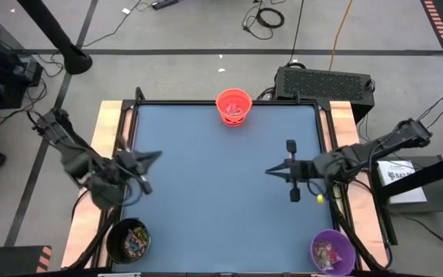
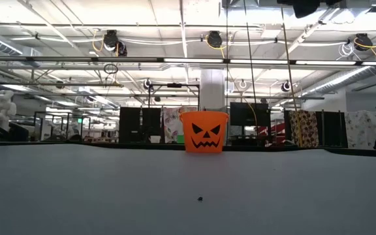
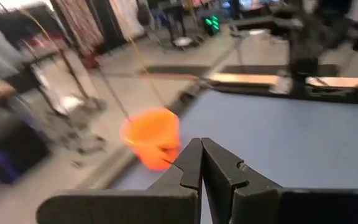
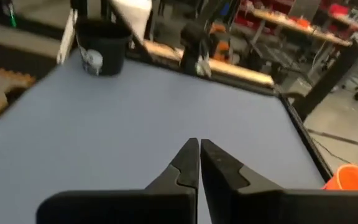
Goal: Sort candy by brand, put in halloween buckets
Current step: Return to Home Position
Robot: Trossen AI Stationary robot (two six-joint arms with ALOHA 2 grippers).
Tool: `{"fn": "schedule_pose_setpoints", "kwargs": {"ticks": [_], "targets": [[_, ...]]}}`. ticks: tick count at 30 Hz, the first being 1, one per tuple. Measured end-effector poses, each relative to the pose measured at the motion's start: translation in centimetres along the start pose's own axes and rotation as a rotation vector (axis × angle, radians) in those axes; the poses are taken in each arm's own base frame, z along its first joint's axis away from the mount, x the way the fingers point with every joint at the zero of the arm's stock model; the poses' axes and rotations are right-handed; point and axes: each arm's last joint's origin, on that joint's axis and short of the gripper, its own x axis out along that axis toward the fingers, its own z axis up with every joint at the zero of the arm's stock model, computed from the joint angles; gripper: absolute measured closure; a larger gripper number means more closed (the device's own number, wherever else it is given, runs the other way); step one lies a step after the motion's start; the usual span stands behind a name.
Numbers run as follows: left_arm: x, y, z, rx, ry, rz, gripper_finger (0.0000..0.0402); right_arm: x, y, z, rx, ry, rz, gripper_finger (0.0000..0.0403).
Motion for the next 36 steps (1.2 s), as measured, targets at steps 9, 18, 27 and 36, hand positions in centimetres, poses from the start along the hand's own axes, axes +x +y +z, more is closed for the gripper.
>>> {"fn": "schedule_pose_setpoints", "kwargs": {"ticks": [9, 18, 27, 36], "targets": [[6.6, -4.7, -2.2, -0.004, -0.085, -0.344, 0.0391, -0.3, -0.7, 1.1, -0.007, -0.139, 0.080, 0.0401], [12.6, -0.3, -2.8, 0.062, 0.004, -0.359, 0.0397, 1.3, -0.7, -1.1, -0.030, -0.171, 0.063, 0.0402], [11.7, 2.8, -5.5, 0.028, 0.232, -0.244, 0.0397, 2.5, -2.3, -4.8, 0.075, -0.164, 0.056, 0.0403], [6.6, 4.7, -8.5, -0.095, -0.032, -0.351, 0.0398, 2.5, -1.9, -10.2, 0.190, -0.249, 0.019, 0.0403]]}}
